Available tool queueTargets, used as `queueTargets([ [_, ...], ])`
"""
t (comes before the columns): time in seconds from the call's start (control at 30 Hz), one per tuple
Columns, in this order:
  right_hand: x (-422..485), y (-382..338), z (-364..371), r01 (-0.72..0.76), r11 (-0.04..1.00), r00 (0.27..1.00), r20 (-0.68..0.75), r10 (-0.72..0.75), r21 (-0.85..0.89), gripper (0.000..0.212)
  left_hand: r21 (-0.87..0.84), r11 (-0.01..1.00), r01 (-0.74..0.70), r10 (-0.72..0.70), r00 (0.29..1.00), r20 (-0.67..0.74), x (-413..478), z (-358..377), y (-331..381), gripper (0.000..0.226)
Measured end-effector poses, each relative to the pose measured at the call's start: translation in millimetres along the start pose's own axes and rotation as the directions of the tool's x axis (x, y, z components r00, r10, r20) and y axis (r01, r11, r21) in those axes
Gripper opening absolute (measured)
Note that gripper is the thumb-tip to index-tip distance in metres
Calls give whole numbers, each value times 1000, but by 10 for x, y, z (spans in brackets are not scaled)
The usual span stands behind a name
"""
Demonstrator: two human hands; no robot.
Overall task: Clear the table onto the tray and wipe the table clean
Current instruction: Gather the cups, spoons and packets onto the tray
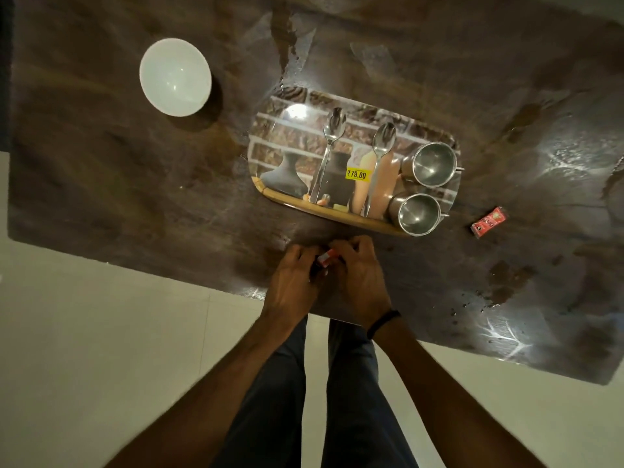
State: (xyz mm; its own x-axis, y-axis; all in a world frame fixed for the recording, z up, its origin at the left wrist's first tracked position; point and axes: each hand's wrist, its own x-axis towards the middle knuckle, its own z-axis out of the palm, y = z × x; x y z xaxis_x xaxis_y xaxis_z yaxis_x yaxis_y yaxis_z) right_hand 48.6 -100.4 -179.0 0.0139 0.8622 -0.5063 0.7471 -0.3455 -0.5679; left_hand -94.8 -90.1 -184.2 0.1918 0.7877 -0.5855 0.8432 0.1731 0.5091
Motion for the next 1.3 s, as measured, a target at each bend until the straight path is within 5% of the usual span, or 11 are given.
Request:
queueTargets([
  [0.17, -55, 53, -45, -90, 978, 969, -210, 129, 186, 18, 12, 977, -214, 215, 973, -86, 89, -140, 14, 31],
  [0.33, 144, -157, -119, -79, 939, 835, -493, 245, 333, 16, -95, 958, -271, 248, 948, -200, 297, -421, 173, 28],
  [0.53, 519, -400, -90, -180, 880, 756, -511, 409, 439, 23, -246, 945, -217, 113, 919, -377, 424, -561, 127, 28],
  [0.73, 660, -436, -53, -269, 853, 684, -534, 496, 448, 22, -229, 953, -198, 98, 917, -386, 440, -536, 62, 27],
  [1.0, 489, -485, -69, -290, 891, 724, -529, 443, 349, 23, -234, 947, -219, 115, 914, -390, 414, -516, 85, 24],
  [1.17, -9, -546, -461, -173, 922, 712, -602, 361, 348, 14, -130, 966, -224, 155, 902, -404, 387, -521, 85, 22],
  [1.3, -151, -125, -987, -318, 872, 586, -646, 490, 372, 15, 117, 977, -177, 210, 886, -413, 481, -584, 100, 35],
])
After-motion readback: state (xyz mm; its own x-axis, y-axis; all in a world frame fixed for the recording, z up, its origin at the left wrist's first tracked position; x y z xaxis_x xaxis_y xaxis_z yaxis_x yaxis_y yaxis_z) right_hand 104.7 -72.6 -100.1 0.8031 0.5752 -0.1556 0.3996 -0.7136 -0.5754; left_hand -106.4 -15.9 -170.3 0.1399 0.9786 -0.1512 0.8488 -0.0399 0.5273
